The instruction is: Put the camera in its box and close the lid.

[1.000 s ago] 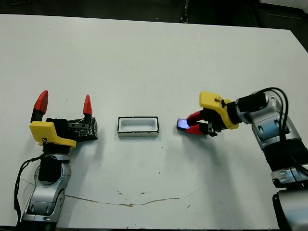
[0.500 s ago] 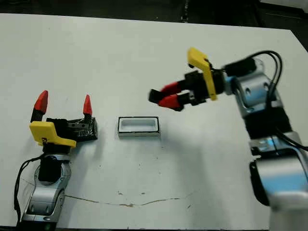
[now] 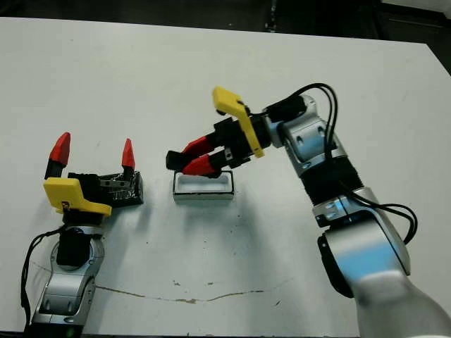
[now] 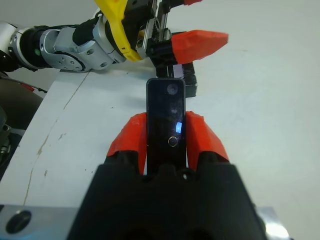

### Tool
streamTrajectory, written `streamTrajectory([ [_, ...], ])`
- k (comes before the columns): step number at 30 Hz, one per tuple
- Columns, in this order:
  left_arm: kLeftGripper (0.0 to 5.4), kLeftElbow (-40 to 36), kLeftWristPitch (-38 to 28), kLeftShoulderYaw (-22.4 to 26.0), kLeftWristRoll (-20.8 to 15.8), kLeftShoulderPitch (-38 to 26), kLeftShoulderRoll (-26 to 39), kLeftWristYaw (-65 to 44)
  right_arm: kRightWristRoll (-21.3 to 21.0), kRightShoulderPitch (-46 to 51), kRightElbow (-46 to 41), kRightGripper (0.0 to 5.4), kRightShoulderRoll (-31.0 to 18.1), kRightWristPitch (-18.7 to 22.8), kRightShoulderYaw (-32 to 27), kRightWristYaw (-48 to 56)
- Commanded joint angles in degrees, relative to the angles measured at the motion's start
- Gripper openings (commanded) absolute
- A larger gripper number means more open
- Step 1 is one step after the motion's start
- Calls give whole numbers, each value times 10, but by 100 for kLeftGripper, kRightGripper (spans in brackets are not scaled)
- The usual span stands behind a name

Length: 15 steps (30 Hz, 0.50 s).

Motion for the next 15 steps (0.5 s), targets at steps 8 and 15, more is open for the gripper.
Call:
streamTrajectory([
  [8, 540, 5, 6, 0, 2, 0, -2, 2, -29, 0, 11, 166, -1, -31, 2, -24],
  [15, 540, 5, 9, -1, 5, -2, -2, 3, -35, 7, 10, 166, -3, -42, 0, -41],
])
